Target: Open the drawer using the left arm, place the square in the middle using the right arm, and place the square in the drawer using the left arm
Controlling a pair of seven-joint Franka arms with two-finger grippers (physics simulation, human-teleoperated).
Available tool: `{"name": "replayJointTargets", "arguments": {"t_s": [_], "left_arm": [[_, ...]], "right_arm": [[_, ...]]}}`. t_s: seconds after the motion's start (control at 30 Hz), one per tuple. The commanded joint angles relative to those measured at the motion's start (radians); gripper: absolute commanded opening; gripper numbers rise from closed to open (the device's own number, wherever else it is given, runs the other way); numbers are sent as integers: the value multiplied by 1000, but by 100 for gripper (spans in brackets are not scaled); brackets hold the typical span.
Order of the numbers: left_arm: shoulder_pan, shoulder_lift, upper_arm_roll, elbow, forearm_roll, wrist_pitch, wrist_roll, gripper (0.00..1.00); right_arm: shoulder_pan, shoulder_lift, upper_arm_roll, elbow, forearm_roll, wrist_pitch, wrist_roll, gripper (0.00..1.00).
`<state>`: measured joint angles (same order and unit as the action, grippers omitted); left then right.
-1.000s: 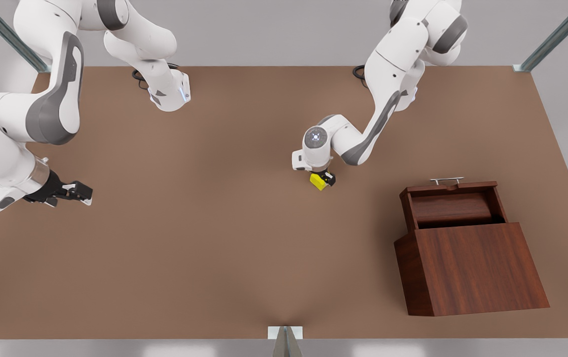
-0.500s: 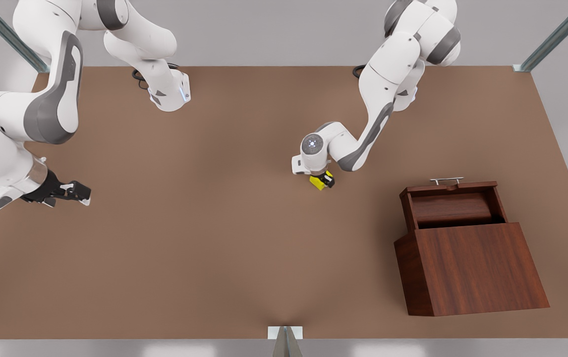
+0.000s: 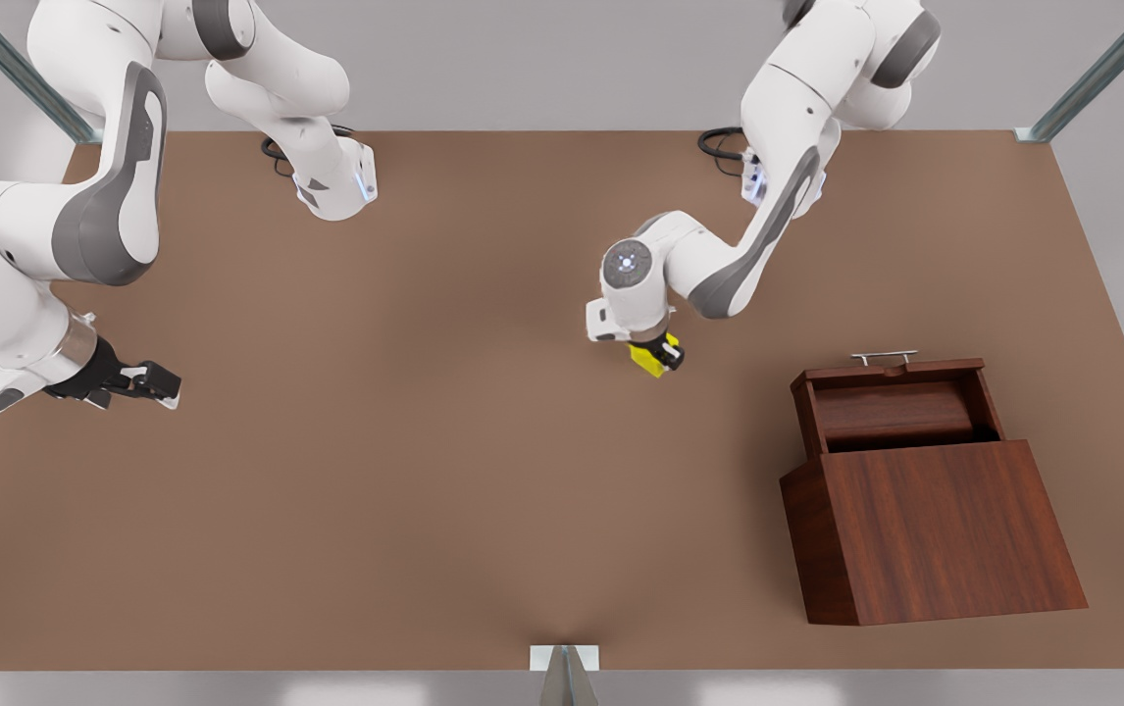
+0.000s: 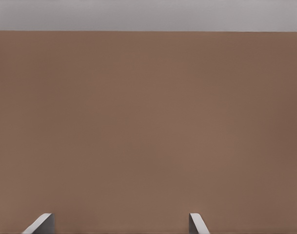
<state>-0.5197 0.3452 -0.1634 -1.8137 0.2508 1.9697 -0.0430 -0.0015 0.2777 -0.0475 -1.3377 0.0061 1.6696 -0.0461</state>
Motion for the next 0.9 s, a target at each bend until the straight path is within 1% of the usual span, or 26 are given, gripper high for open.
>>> {"name": "replayJointTargets", "arguments": {"t_s": [0.0, 0.13, 0.23, 0.33, 0.37, 0.5, 0.6, 0.63, 0.67, 0.87], "left_arm": [[-2, -15, 16, 2, -130, -12, 29, 69], [-2, -127, 163, 7, -168, -132, 282, 69], [-3, -156, 298, 7, -182, -150, 500, 69], [-3, -137, 462, 7, -203, -129, 753, 69], [0, -132, 496, 7, -203, -120, 808, 69], [4, -97, 593, 7, -223, -68, 965, 69], [6, -45, 656, 7, -260, -26, 1051, 69], [12, -35, 657, 7, -260, -9, 1052, 71], [18, -28, 657, 7, -260, -8, 1052, 100], [18, -18, 660, 7, -274, -18, 1051, 100]], "right_arm": [[0, 0, 0, 0, 0, -1, 0, 100], [0, 0, 0, 0, 2, 1, 0, 100], [0, 0, 0, 0, 3, 1, 0, 100], [0, 0, 0, 0, 3, -1, 0, 100], [0, 0, 0, 0, 3, -1, 0, 100], [3, 0, 2, 0, 5, 1, 0, 100], [3, 0, 0, 0, 6, 1, 0, 100], [3, 0, 0, 0, 8, 1, 0, 100], [0, 0, 0, 0, 8, 1, 0, 100], [0, 0, 0, 0, 8, 1, 0, 100]]}}
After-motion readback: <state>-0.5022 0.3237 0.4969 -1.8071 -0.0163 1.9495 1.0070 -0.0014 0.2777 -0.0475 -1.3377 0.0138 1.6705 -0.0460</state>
